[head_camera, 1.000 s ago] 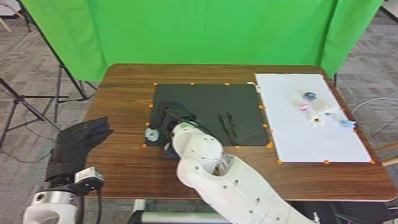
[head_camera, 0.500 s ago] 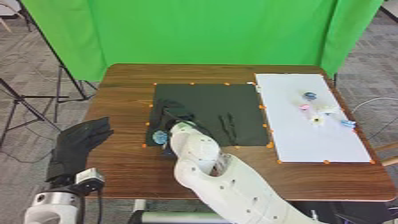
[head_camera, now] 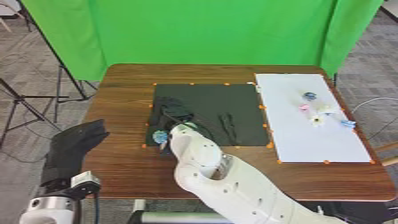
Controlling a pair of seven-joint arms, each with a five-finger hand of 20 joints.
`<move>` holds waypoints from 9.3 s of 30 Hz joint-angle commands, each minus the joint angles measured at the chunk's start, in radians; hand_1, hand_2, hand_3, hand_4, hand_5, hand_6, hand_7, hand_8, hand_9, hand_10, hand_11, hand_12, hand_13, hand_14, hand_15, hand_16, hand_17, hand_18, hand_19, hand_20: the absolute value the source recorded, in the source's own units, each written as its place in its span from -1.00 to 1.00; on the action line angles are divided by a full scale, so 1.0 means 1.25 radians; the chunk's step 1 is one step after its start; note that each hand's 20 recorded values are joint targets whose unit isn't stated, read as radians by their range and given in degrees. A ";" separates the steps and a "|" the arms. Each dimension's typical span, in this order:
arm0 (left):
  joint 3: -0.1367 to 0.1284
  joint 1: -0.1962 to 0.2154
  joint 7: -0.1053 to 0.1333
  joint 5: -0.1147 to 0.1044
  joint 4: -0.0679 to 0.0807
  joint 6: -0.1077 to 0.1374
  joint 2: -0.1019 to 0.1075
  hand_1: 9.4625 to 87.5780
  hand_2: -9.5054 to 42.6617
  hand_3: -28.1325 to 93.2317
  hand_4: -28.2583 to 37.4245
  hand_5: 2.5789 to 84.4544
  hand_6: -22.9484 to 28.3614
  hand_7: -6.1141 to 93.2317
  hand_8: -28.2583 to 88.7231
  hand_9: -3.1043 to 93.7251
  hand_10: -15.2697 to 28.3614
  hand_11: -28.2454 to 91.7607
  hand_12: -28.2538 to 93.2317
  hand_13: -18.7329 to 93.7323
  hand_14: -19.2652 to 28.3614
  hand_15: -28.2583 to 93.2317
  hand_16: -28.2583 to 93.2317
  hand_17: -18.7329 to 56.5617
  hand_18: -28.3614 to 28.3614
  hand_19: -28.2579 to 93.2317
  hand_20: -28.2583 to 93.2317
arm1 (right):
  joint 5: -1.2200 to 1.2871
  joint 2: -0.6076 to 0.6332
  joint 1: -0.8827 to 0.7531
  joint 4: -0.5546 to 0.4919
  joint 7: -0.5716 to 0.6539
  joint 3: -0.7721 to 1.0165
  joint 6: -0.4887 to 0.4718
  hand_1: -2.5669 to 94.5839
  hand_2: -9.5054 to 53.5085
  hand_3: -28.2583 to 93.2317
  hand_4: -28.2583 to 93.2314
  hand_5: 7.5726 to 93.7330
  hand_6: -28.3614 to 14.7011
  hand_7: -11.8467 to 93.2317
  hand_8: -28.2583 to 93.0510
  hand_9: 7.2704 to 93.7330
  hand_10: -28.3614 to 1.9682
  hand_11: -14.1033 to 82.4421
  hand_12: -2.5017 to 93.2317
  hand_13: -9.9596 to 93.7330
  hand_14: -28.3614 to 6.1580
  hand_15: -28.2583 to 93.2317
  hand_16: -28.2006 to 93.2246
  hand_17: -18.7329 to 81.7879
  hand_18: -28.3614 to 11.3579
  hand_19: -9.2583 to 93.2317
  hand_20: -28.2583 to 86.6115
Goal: Arrange flowers
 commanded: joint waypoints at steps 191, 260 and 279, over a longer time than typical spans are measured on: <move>0.036 -0.082 -0.103 0.053 0.024 -0.061 -0.026 -0.52 -0.41 0.81 -0.66 0.23 0.49 -0.46 -0.70 -0.04 0.73 0.10 -0.37 -0.15 0.99 0.55 -0.77 -0.72 0.82 0.46 -0.30 | -0.102 -0.024 0.030 0.087 0.016 0.035 -0.108 -0.06 -1.00 0.66 -1.00 0.42 0.17 -0.14 -0.46 0.61 0.00 -0.03 -0.51 0.63 0.21 0.73 -0.10 0.46 -0.39 1.00 0.20; 0.065 -0.067 -0.035 0.001 0.018 -0.018 0.020 -0.52 -0.40 0.81 -0.66 0.23 0.49 -0.46 -0.70 -0.04 0.74 0.10 -0.37 -0.15 1.00 0.55 -0.77 -0.72 0.82 0.46 -0.30 | -0.058 -0.035 0.009 0.057 -0.067 0.114 -0.325 -0.52 -0.51 0.71 -0.97 0.20 -0.11 -0.50 -0.72 0.16 -0.28 -0.42 -0.63 0.50 -0.06 0.78 -0.17 0.33 -0.61 1.00 0.24; 0.068 -0.068 -0.041 0.007 0.017 -0.018 0.015 -0.52 -0.40 0.81 -0.65 0.23 0.49 -0.46 -0.70 -0.04 0.73 0.10 -0.37 -0.15 1.00 0.55 -0.77 -0.72 0.82 0.46 -0.30 | 0.000 -0.044 0.005 0.033 -0.105 0.136 -0.323 -0.53 -0.49 0.73 -0.98 -0.02 0.02 -0.47 -0.72 0.09 -0.28 -0.47 -0.64 0.50 -0.08 0.77 -0.18 0.29 -0.66 1.00 0.21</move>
